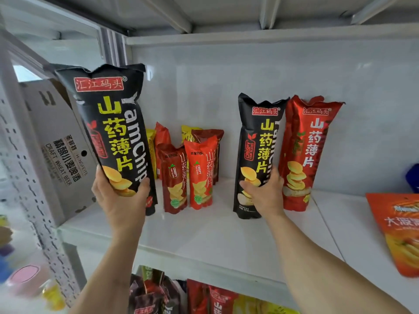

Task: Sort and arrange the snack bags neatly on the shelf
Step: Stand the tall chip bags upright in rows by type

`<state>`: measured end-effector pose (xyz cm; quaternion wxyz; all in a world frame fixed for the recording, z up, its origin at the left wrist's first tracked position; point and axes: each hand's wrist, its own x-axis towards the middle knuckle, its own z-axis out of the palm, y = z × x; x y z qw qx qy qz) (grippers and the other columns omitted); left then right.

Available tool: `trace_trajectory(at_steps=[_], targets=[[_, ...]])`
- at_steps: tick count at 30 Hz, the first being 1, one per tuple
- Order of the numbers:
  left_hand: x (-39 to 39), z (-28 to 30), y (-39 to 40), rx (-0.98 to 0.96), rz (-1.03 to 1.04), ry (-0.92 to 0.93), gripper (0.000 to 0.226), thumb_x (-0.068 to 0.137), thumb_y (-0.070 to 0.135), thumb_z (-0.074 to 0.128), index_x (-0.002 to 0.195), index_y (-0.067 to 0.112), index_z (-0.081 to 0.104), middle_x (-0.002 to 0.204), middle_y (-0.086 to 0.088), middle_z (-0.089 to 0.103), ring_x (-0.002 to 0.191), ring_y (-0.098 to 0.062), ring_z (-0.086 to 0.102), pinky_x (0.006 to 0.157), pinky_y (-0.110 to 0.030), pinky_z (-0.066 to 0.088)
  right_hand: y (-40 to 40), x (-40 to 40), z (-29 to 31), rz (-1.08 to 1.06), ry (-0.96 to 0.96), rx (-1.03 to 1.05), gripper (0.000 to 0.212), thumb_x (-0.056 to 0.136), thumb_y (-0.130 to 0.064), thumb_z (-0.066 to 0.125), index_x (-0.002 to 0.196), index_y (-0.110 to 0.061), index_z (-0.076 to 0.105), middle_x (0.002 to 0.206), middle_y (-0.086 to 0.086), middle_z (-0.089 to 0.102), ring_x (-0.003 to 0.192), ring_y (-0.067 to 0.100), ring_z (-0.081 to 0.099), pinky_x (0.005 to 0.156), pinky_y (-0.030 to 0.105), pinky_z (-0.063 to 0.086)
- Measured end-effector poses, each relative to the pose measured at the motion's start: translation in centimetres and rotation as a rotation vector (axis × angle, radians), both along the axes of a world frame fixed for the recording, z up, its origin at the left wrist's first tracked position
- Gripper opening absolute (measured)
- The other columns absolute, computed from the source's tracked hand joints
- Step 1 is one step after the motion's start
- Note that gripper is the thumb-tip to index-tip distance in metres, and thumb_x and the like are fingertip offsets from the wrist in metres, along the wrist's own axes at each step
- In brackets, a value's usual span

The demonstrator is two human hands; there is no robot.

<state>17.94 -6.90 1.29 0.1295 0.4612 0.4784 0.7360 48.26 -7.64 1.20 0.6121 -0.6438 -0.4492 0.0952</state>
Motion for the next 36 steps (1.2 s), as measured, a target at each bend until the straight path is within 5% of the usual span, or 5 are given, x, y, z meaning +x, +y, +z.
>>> trace_trajectory(at_steps=[8,15,21,25,36], targets=[[8.9,-0.2,-4.8,-0.08,-0.563,0.143,0.1,0.062,0.037,0.087,0.146,0.035,0.032,0.132,0.006,0.052,0.123,-0.012,0.055,0.101,-0.047,0.051,-0.9,1.4,-0.9,0.001,-0.022,0.012,0.107,0.064,-0.046,0.086,0.15,-0.027,0.025,0.137,0.005,0.038,0.124,0.024,0.045,0.094,0.035,0.042],[13.9,-1.6,-4.9,-0.256,-0.754,0.07,0.082,0.079,0.009,0.083,0.137,0.04,0.034,0.112,0.016,0.066,0.091,0.013,0.064,0.066,-0.006,0.05,-1.7,1.7,-1.4,0.091,-0.01,-0.018,0.108,0.06,-0.063,0.082,0.149,-0.036,0.027,0.139,-0.004,0.044,0.13,0.018,0.041,0.103,0.043,0.044],[14.0,-2.7,-3.5,-0.272,-0.846,0.04,0.086,0.073,0.017,0.088,0.138,0.042,0.037,0.121,0.014,0.066,0.107,0.0,0.065,0.083,-0.023,0.057,-1.8,3.1,-4.0,0.229,0.021,-0.093,0.096,0.052,-0.068,0.087,0.135,-0.047,0.043,0.131,-0.012,0.058,0.124,0.013,0.054,0.098,0.046,0.052],[14.2,-3.7,-2.8,-0.271,-0.902,0.065,0.09,0.066,0.033,0.091,0.141,0.039,0.04,0.128,0.008,0.065,0.116,-0.01,0.064,0.097,-0.04,0.055,-4.1,2.9,-4.0,0.322,0.074,-0.101,0.053,0.076,-0.036,0.084,0.118,-0.046,0.053,0.116,-0.02,0.063,0.103,-0.007,0.061,0.083,0.016,0.053],[15.1,-3.9,-3.0,-0.244,-1.041,0.118,0.079,0.074,0.029,0.086,0.137,0.042,0.04,0.13,0.013,0.063,0.115,0.001,0.062,0.085,-0.017,0.053,-6.7,1.1,-2.9,0.419,0.172,-0.146,0.043,0.08,-0.061,0.062,0.116,-0.063,0.04,0.118,-0.038,0.053,0.106,-0.02,0.051,0.079,0.006,0.039]])
